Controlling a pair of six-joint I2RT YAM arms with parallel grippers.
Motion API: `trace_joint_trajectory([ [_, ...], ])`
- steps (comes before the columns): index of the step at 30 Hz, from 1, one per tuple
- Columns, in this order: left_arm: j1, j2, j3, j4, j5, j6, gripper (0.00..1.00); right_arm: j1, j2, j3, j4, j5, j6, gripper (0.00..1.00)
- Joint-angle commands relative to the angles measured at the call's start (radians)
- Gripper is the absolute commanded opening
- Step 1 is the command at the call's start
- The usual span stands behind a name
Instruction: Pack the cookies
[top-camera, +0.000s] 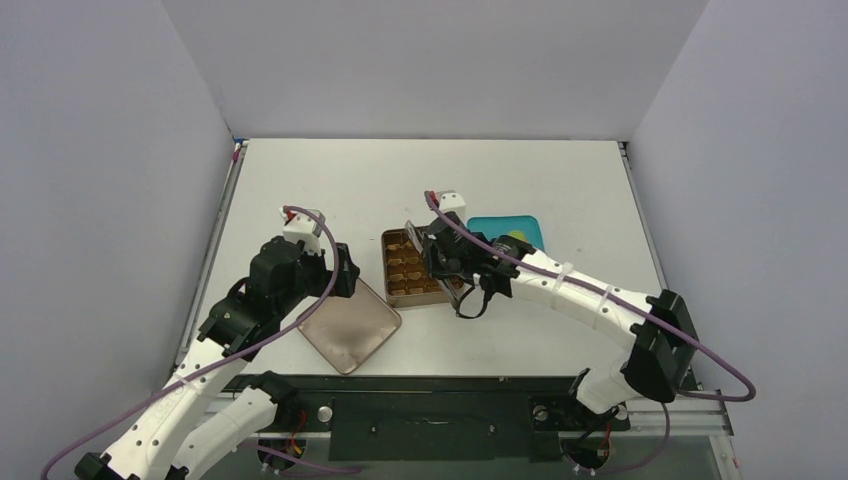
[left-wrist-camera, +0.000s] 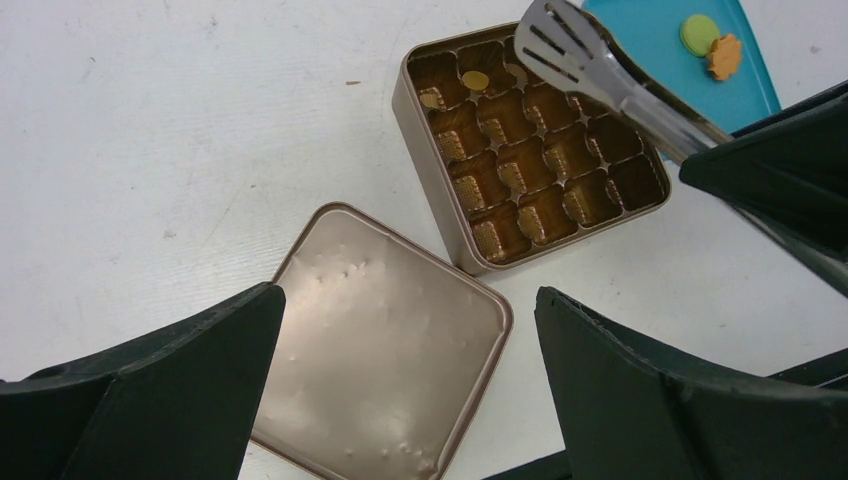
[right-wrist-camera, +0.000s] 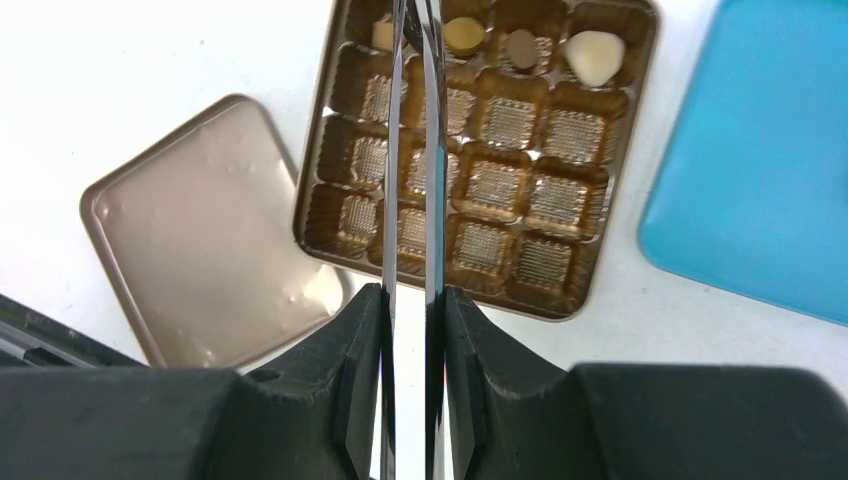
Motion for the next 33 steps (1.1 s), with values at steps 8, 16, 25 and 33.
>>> trace_joint_trajectory([
  [8, 0.005, -0.006, 0.011, 0.022, -0.012, -0.002, 0.97, 0.098, 0.132, 0.087, 0.052, -0.007, 0.023, 0.16],
  [16, 0.006, -0.007, 0.011, 0.021, -0.012, -0.002, 0.97, 0.113, 0.194, 0.116, 0.061, 0.006, 0.027, 0.2],
  [25, 0.005, -0.006, 0.012, 0.021, -0.01, 0.0, 0.97, 0.111, 0.191, 0.108, 0.048, 0.049, 0.029, 0.24],
  [33, 0.005, -0.007, 0.011, 0.021, -0.011, -0.002, 0.97, 0.112, 0.189, 0.096, 0.047, 0.055, 0.033, 0.24],
])
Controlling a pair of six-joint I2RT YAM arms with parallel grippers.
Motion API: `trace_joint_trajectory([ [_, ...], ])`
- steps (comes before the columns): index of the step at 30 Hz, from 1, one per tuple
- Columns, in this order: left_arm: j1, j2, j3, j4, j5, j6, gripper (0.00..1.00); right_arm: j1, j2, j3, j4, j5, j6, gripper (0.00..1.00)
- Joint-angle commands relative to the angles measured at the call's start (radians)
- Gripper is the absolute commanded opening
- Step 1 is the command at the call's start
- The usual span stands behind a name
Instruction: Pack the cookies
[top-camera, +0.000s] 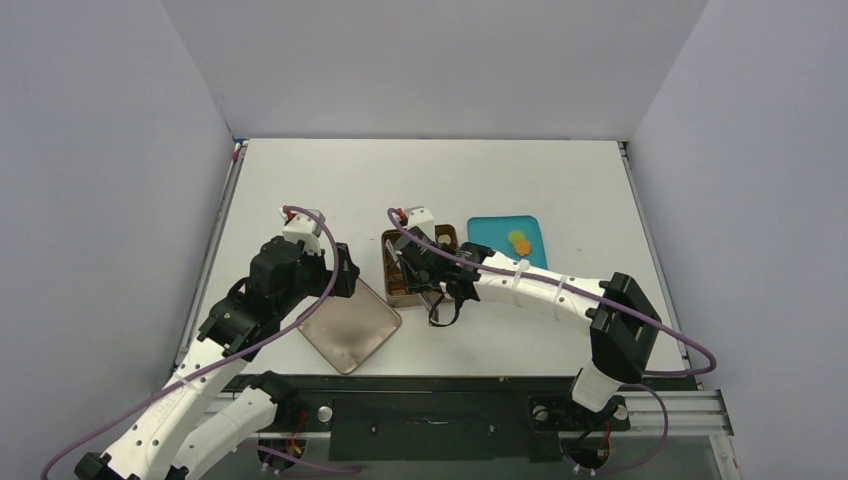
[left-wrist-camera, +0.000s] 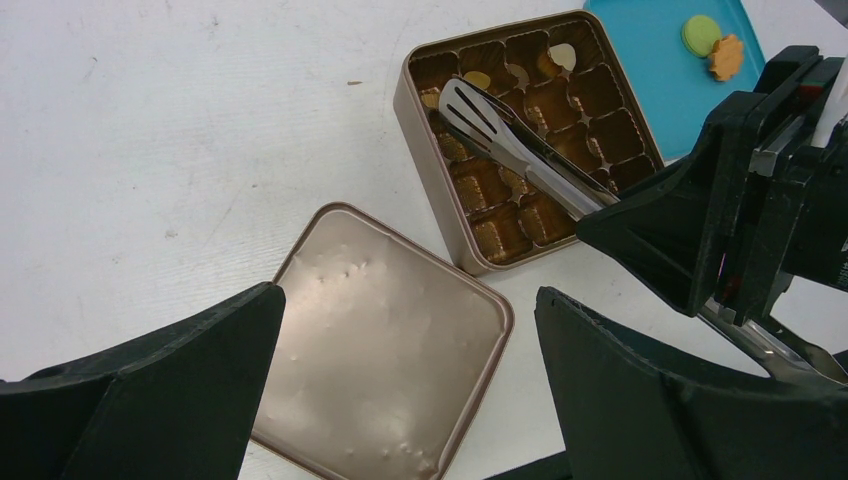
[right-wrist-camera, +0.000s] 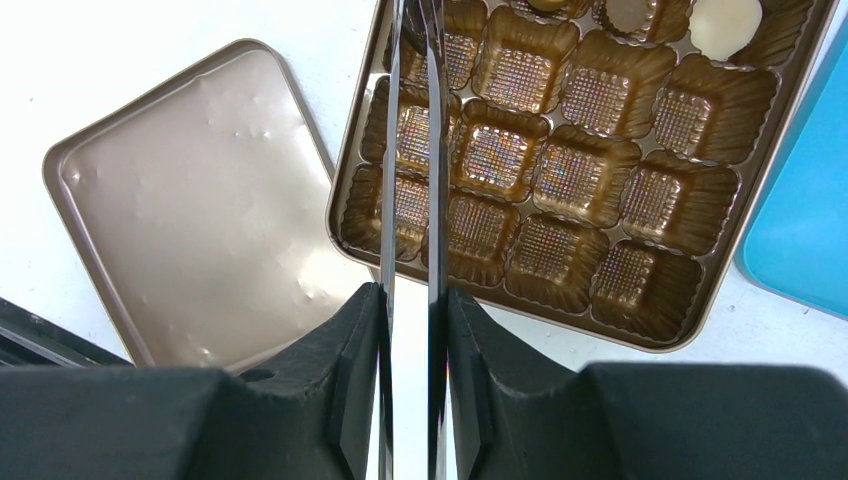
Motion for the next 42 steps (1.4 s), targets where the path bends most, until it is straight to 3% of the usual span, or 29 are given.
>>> trace_joint_trajectory([
  [1, 0.005, -0.006, 0.011, 0.021, -0.007, -0.002, 0.97, 0.005, -0.01, 0.02, 0.024, 0.039, 0.011, 0.24],
  [19, 0.005, -0.005, 0.012, 0.021, -0.006, -0.002, 0.97, 0.006, -0.002, 0.007, 0.025, 0.041, 0.021, 0.3],
  [42, 0.005, -0.001, 0.011, 0.022, -0.006, -0.002, 0.97, 0.003, -0.111, -0.021, -0.005, 0.107, 0.019, 0.35],
])
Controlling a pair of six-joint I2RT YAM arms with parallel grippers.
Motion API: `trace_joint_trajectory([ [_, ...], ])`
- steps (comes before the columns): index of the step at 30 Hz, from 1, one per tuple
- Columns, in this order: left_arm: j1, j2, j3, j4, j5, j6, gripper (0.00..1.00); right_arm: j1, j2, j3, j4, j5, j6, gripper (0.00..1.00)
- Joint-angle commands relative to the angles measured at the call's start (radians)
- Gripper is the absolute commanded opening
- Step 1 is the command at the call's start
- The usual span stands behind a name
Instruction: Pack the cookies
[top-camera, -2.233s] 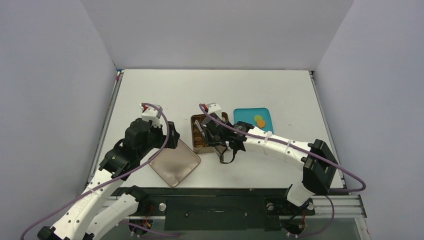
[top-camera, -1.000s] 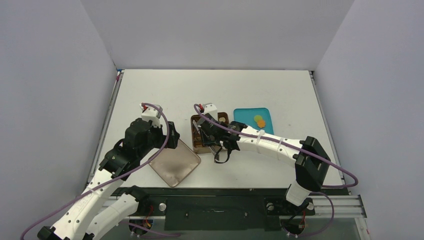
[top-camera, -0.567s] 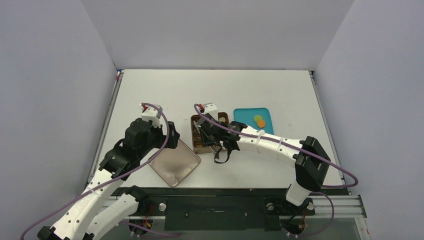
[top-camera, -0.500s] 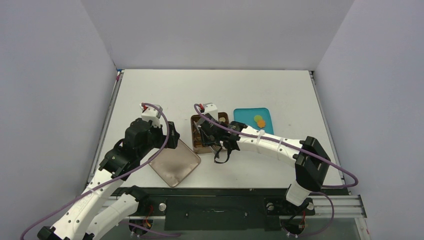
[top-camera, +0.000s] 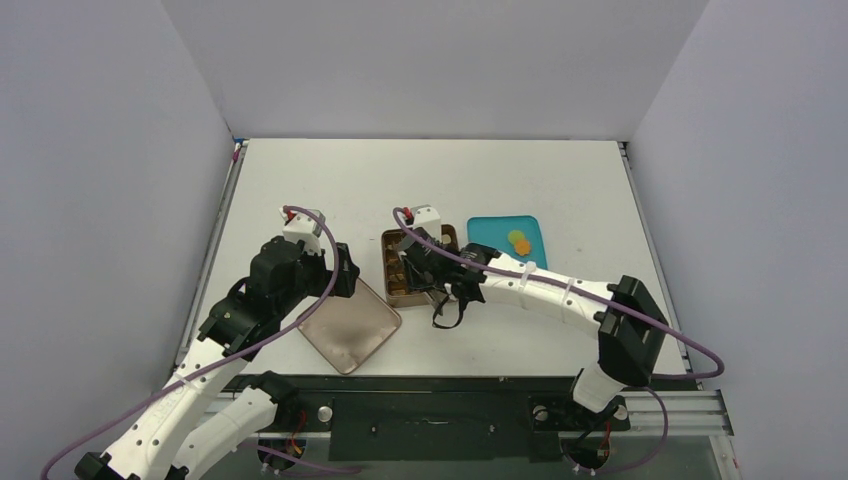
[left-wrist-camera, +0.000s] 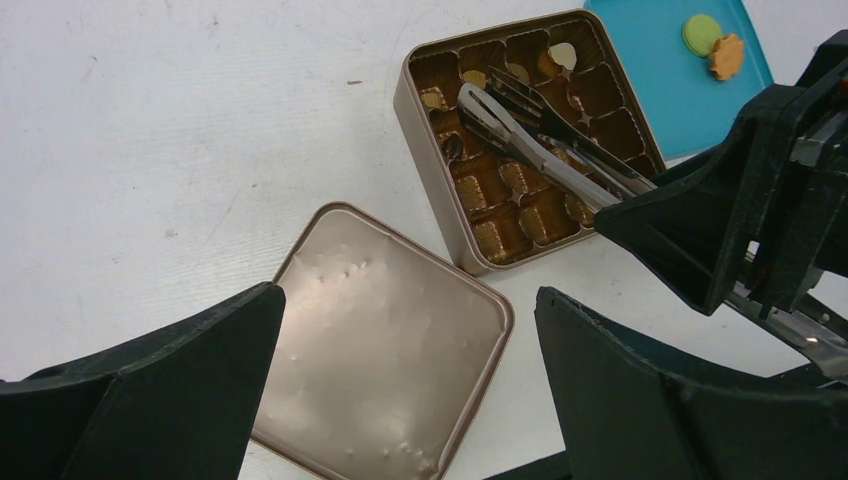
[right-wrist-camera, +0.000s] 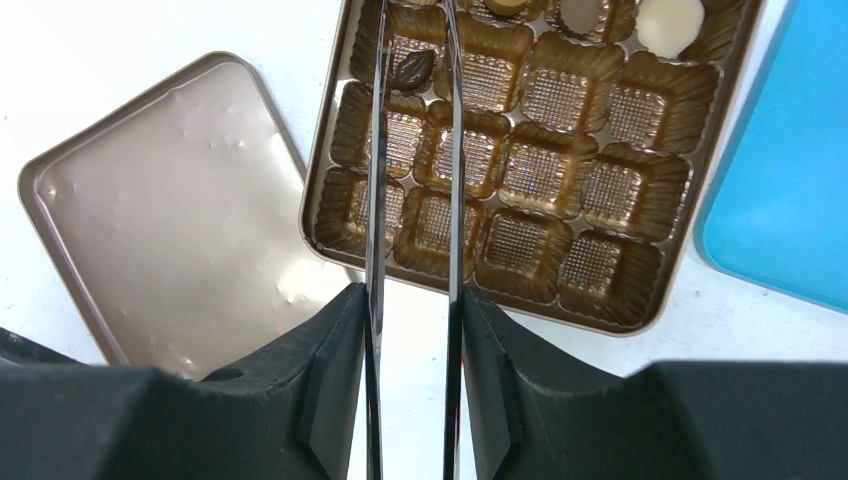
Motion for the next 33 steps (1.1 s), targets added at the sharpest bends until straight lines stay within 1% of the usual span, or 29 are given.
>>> trace_joint_trajectory([
  [1, 0.005, -0.002, 0.012, 0.022, -0.006, -0.002, 0.97, 0.002, -0.112, -0.015, 0.008, 0.059, 0.01, 0.36],
  [9, 0.005, -0.005, 0.012, 0.021, -0.01, -0.001, 0.97, -0.038, -0.245, -0.078, -0.023, 0.091, 0.008, 0.36],
  [22, 0.005, -0.004, 0.011, 0.02, -0.01, -0.001, 0.97, -0.183, -0.519, -0.233, -0.119, 0.131, 0.024, 0.4],
  [26, 0.005, -0.007, 0.011, 0.021, -0.008, -0.001, 0.97, -0.225, -0.572, -0.279, -0.154, 0.149, 0.048, 0.42],
  [33, 0.005, -0.014, 0.012, 0.021, -0.002, -0.001, 0.97, -0.297, -0.62, -0.356, -0.207, 0.189, 0.091, 0.44],
])
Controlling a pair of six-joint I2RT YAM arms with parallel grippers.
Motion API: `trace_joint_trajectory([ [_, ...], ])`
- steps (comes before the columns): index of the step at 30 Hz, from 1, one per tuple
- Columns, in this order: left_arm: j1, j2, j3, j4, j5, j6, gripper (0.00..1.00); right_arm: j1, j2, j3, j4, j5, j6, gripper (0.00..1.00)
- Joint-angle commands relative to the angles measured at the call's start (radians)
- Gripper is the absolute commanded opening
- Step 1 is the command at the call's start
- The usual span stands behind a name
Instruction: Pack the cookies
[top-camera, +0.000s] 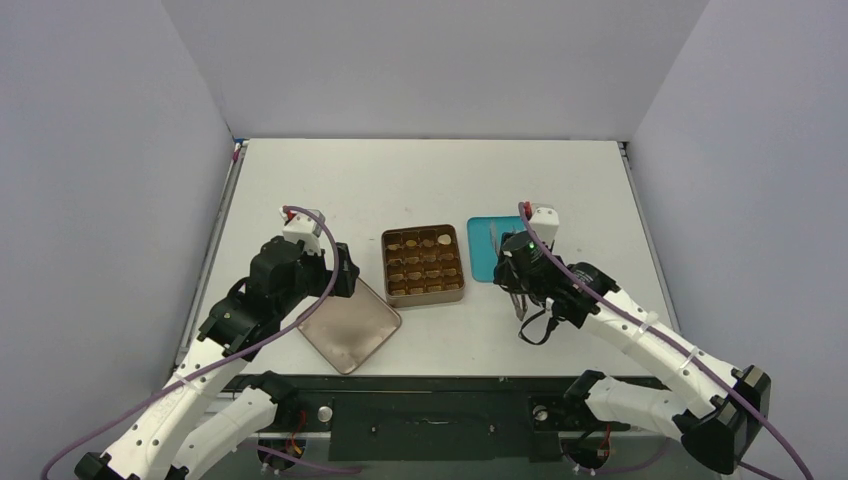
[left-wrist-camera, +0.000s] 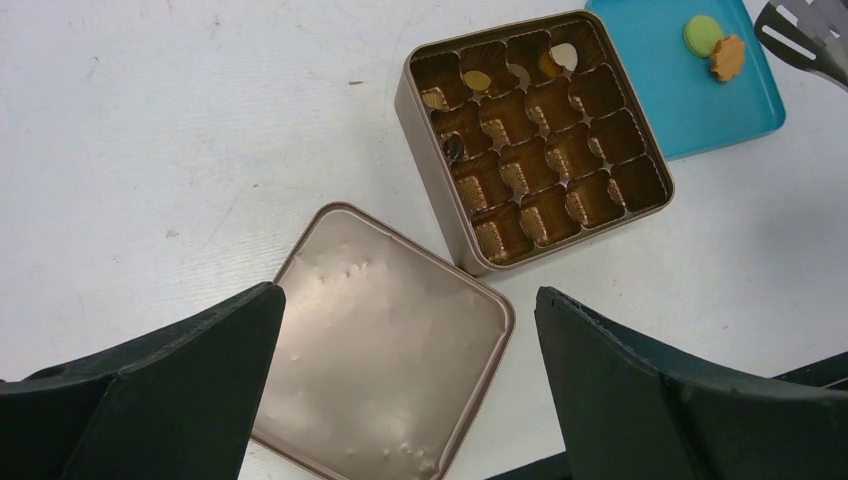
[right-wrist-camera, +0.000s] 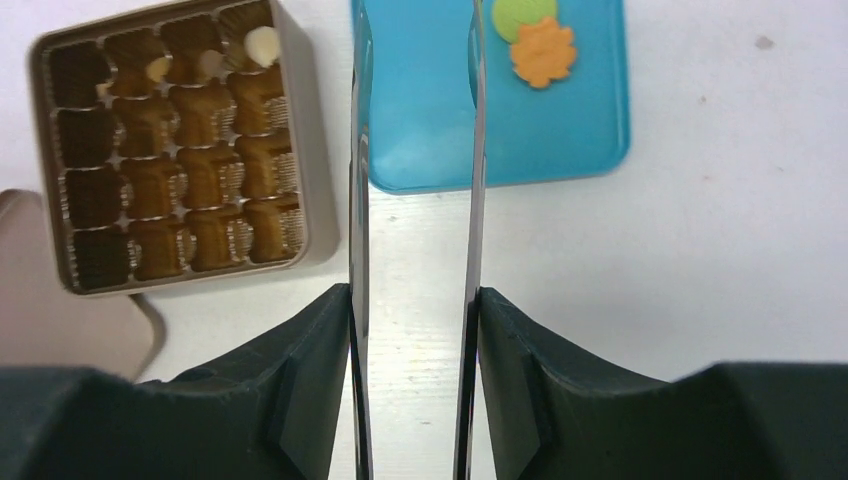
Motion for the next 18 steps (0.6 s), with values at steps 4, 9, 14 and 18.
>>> trace_joint_trajectory([
  [4, 0.005, -0.018, 0.012, 0.023, 0.006, -0.001, 0.97, -0.091, -0.052, -0.078, -0.036, 0.047, 0.046, 0.46],
  [9, 0.005, -0.022, 0.012, 0.025, 0.012, -0.002, 0.97, -0.145, -0.054, -0.135, -0.032, 0.031, 0.058, 0.48],
  [14, 0.005, -0.028, 0.011, 0.028, 0.019, -0.002, 0.97, -0.171, -0.055, -0.183, -0.002, 0.011, 0.063, 0.49],
  [18, 0.005, -0.028, 0.01, 0.028, 0.022, -0.002, 0.97, -0.204, -0.05, -0.218, 0.037, -0.022, 0.063, 0.49],
])
